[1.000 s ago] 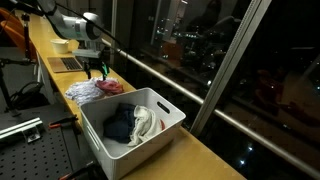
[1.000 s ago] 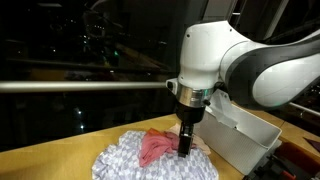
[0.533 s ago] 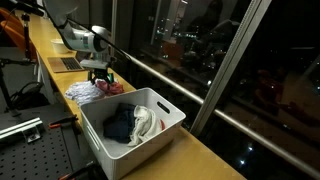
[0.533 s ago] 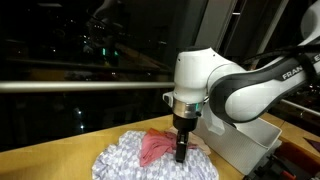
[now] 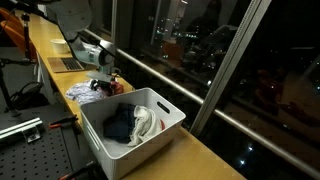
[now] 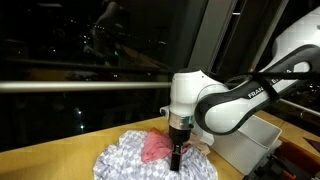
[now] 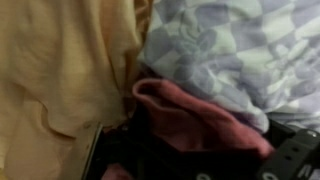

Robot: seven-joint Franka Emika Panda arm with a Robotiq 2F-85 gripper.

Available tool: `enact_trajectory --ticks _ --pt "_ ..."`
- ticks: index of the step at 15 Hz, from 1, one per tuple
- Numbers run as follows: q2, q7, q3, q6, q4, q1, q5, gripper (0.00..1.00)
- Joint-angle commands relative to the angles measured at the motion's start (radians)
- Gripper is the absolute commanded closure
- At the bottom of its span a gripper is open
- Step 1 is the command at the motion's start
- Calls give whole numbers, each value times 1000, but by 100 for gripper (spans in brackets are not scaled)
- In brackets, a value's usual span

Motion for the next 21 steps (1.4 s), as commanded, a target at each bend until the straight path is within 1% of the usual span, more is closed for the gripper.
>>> enact_trajectory --ticks 1,2,3,5,9,11,12,15,18,21 --pt "22 -14 8 20 16 -8 36 41" --pt "6 -9 7 20 5 -7 40 47" --pt "-6 -5 6 16 -1 -6 44 56" --pt "-63 16 3 2 -36 3 45 71" --pt "-249 77 -5 -22 -147 26 27 99" --pt "-342 109 -11 -49 -186 35 15 100" --pt "-390 122 -11 -65 -202 36 11 98" --pt "-534 156 -7 -145 -230 28 -8 97" --pt "-667 166 0 -245 -226 -3 -20 97" --pt "-785 133 1 -337 -206 -56 -4 97"
